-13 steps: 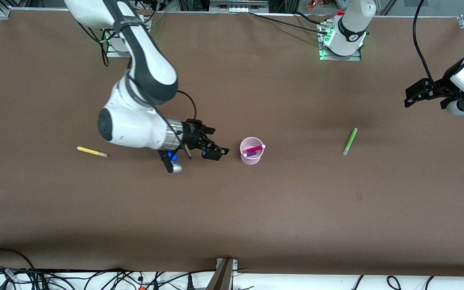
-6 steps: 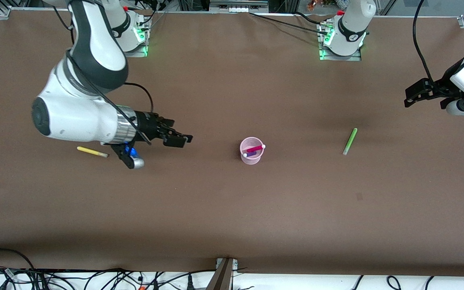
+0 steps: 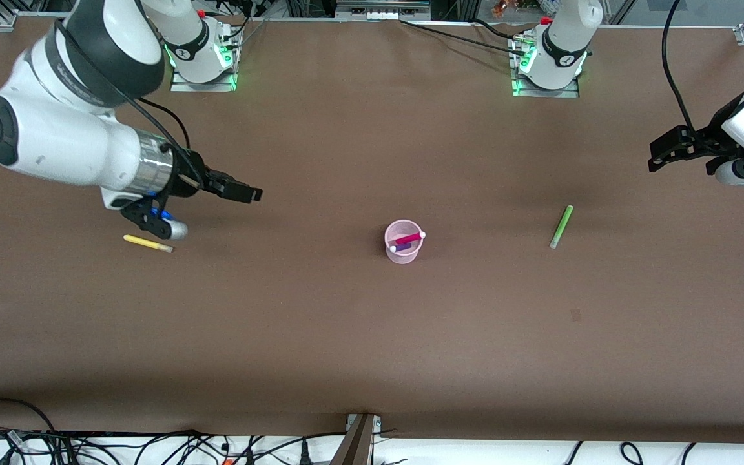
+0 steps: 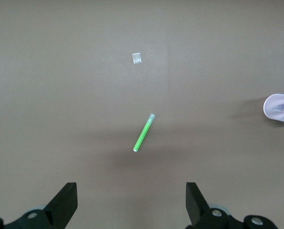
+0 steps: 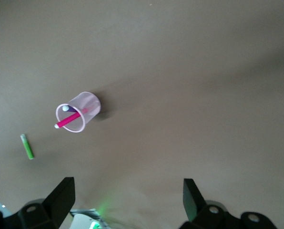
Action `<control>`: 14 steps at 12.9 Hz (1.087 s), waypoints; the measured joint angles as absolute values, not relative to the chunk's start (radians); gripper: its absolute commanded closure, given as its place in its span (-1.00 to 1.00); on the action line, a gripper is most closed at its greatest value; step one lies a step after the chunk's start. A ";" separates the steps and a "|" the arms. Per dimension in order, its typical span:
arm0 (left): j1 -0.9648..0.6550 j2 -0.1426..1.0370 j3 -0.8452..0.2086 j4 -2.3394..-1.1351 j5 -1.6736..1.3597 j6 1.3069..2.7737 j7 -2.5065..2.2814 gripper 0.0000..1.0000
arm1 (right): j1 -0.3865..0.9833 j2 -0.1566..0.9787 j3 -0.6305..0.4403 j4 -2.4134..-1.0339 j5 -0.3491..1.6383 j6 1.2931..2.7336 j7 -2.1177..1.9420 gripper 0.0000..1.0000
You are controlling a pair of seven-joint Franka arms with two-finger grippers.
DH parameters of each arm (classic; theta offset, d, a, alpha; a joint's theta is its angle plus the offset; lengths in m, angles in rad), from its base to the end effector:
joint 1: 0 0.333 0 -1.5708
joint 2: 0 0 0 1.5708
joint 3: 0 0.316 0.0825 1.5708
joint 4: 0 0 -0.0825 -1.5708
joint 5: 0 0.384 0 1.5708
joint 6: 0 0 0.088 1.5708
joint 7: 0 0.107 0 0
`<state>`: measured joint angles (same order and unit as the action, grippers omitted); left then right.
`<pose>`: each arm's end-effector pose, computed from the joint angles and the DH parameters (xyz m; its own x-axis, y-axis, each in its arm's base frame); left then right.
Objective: Organize pens into pink holder with both arms
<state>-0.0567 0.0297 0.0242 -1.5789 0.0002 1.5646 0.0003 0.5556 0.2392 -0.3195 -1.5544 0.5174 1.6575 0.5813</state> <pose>0.5616 -0.0184 0.6036 0.9985 -0.0327 -0.0440 -0.0328 -0.9995 -0.0009 0.5875 0.2112 0.5139 0.8782 -0.3371 -0.3393 -0.4357 -0.8565 -0.2768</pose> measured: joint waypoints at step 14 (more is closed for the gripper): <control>-0.057 0.030 0.024 -1.579 0.000 1.564 0.000 -1.00 | 0.421 -0.050 -0.312 -1.768 0.061 1.658 0.096 -1.00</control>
